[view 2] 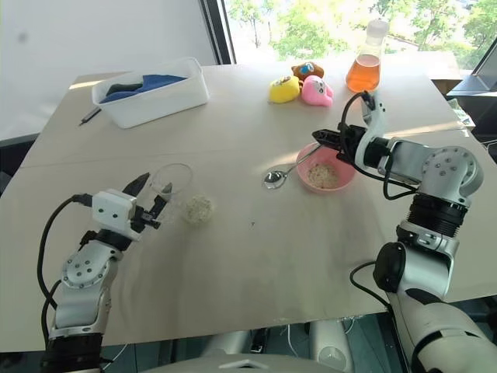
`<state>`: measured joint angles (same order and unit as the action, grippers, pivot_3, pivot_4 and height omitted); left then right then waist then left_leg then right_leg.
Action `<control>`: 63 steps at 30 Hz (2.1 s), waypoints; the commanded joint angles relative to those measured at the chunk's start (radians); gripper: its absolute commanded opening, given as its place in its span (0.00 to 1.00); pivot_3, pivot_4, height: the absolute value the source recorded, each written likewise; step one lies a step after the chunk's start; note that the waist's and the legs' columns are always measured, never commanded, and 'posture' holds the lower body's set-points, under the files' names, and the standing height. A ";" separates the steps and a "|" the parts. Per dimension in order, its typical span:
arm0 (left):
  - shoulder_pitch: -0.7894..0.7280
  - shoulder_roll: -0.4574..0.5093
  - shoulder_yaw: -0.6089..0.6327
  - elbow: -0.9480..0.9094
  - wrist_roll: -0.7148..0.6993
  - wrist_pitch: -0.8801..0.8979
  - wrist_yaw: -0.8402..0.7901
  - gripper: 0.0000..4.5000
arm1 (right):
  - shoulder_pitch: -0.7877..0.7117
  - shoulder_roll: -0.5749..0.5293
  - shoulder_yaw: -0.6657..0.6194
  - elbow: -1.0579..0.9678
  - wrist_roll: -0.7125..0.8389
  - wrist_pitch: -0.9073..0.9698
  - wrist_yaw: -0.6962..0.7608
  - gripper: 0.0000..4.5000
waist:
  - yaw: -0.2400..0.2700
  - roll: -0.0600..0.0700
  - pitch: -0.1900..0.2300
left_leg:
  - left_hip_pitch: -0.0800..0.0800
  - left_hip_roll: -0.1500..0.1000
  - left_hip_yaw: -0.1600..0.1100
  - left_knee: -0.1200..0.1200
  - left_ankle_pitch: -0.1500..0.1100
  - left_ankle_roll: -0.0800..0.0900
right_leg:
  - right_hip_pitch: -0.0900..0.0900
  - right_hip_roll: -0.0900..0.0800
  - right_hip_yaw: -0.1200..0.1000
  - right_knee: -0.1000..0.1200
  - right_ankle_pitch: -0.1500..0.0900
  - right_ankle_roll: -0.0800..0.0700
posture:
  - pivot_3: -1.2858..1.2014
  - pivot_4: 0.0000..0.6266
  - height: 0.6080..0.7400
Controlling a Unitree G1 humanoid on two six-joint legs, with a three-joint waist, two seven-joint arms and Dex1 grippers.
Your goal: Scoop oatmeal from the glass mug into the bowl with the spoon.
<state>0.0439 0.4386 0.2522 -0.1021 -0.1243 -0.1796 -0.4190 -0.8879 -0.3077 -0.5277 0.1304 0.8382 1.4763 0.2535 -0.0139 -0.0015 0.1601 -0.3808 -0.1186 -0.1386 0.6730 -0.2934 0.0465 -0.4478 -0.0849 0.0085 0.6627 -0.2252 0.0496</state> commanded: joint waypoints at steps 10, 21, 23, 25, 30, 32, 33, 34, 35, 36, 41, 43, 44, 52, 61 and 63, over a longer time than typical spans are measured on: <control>-0.032 -0.022 -0.036 -0.025 -0.023 0.032 0.014 0.02 | -0.033 -0.009 0.007 -0.043 0.029 -0.020 0.011 0.00 | 0.002 0.000 -0.001 | 0.000 0.000 0.001 0.001 0.000 0.000 | 0.000 0.000 0.001 0.001 0.000 0.000 | 0.52 0.24 1.00; -0.334 0.019 -0.191 0.026 0.031 0.215 -0.058 0.02 | -0.231 0.013 -0.005 -0.033 0.080 -0.006 -0.007 0.00 | 0.000 0.000 -0.001 | -0.002 0.000 0.000 0.005 0.000 0.000 | 0.000 0.001 0.001 0.001 0.002 0.001 | 0.52 0.24 1.00; -0.385 0.022 -0.217 0.057 0.036 0.224 -0.078 0.02 | -0.263 0.024 -0.009 -0.035 0.094 0.002 -0.016 0.00 | -0.003 0.000 -0.001 | -0.002 0.000 0.000 0.005 0.000 0.000 | 0.000 0.001 0.001 0.001 0.002 0.001 | 0.52 0.24 1.00; -0.427 0.025 -0.237 0.104 0.041 0.214 -0.102 0.02 | -0.291 0.031 -0.006 -0.041 0.103 0.003 -0.025 0.00 | -0.005 0.000 -0.001 | -0.002 0.000 0.001 0.005 0.000 0.000 | 0.000 0.001 0.001 0.001 0.002 0.001 | 0.52 0.24 1.00; -0.471 0.037 -0.260 0.192 0.054 0.168 -0.146 0.02 | -0.311 0.017 0.023 -0.049 0.103 -0.017 -0.016 0.00 | -0.009 0.000 -0.001 | -0.002 0.000 0.001 0.005 0.000 0.000 | -0.002 0.002 0.002 0.000 0.002 0.001 | 0.52 0.24 1.00; -0.479 0.040 -0.260 0.213 0.053 0.161 -0.156 0.02 | -0.314 0.002 0.033 -0.050 0.100 -0.027 -0.007 0.00 | -0.008 0.001 -0.001 | -0.003 0.000 0.001 0.007 0.000 0.000 | -0.001 0.002 0.001 0.001 0.002 0.001 | 0.52 0.24 1.00; -0.482 0.042 -0.262 0.220 0.056 0.159 -0.160 0.02 | -0.316 -0.003 0.035 -0.050 0.102 -0.028 -0.003 0.00 | -0.007 0.001 -0.001 | -0.003 0.000 0.001 0.008 0.000 0.000 | -0.001 0.002 0.001 0.001 0.002 0.001 | 0.52 0.24 1.00; -0.486 0.045 -0.263 0.227 0.058 0.163 -0.166 0.02 | -0.320 -0.005 0.037 -0.058 0.111 -0.022 0.000 0.00 | -0.006 0.001 -0.001 | -0.003 0.000 0.001 0.009 0.000 0.000 | -0.001 0.002 0.001 0.002 0.002 0.001 | 0.52 0.24 1.00; -0.489 0.047 -0.266 0.232 0.061 0.167 -0.171 0.02 | -0.321 -0.004 0.042 -0.071 0.123 -0.012 0.006 0.00 | -0.006 0.001 -0.001 | -0.003 0.000 0.001 0.009 0.000 0.000 | -0.001 0.002 0.002 0.002 0.003 0.001 | 0.52 0.24 1.00; -0.493 0.048 -0.270 0.233 0.059 0.174 -0.179 0.02 | -0.319 -0.001 0.052 -0.089 0.133 -0.002 0.010 0.00 | -0.006 0.001 -0.001 | -0.003 0.000 0.001 0.009 0.000 0.000 | -0.001 0.002 0.002 0.002 0.003 0.002 | 0.52 0.24 1.00; -0.515 0.054 -0.282 0.195 0.049 0.221 -0.216 0.02 | -0.241 -0.038 0.235 -0.199 0.072 -0.061 0.069 0.00 | -0.005 0.000 -0.001 | -0.003 0.000 0.001 0.010 0.000 0.000 | -0.001 0.002 0.002 0.002 0.003 0.002 | 0.52 0.24 1.00; -0.533 0.057 -0.280 0.187 0.052 0.232 -0.219 0.02 | -0.208 -0.076 0.343 -0.233 0.015 -0.129 0.116 0.00 | -0.004 0.000 -0.001 | -0.003 0.000 0.001 0.010 0.000 0.000 | -0.001 0.002 0.002 0.002 0.003 0.002 | 0.52 0.24 1.00; -0.541 0.059 -0.280 0.185 0.055 0.237 -0.220 0.02 | -0.202 -0.087 0.380 -0.240 -0.009 -0.161 0.131 0.00 | -0.004 0.000 -0.001 | -0.003 0.000 0.000 0.010 0.000 0.000 | -0.001 0.002 0.002 0.002 0.003 0.002 | 0.52 0.24 1.00; -0.597 0.085 -0.321 0.158 0.100 0.267 -0.247 0.02 | -0.175 -0.153 0.684 -0.298 -0.215 -0.428 0.291 0.00 | -0.004 0.000 -0.001 | -0.003 0.000 0.001 0.011 0.000 0.000 | -0.001 0.003 0.002 0.002 0.003 0.002 | 0.52 0.24 1.00; -0.604 0.097 -0.340 0.151 0.129 0.260 -0.254 0.02 | -0.161 -0.120 0.763 -0.246 -0.292 -0.482 0.367 0.00 | -0.004 0.000 -0.001 | -0.004 0.000 0.000 0.011 0.000 0.000 | -0.001 0.003 0.001 0.001 0.003 0.002 | 0.52 0.24 1.00; -0.607 0.096 -0.342 0.152 0.136 0.254 -0.255 0.02 | -0.157 -0.102 0.758 -0.238 -0.284 -0.454 0.373 0.00 | -0.004 0.000 -0.001 | -0.004 0.000 0.000 0.011 0.000 0.000 | -0.001 0.003 0.001 0.001 0.003 0.002 | 0.52 0.24 1.00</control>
<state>-0.5462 0.5209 -0.0888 0.0878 0.0010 0.0919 -0.6722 -1.0353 -0.4171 0.2414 -0.0966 0.5556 1.0199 0.6198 -0.0179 -0.0014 0.1595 -0.3845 -0.1184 -0.1385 0.6837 -0.2933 0.0466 -0.4491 -0.0819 0.0097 0.6642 -0.2223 0.0517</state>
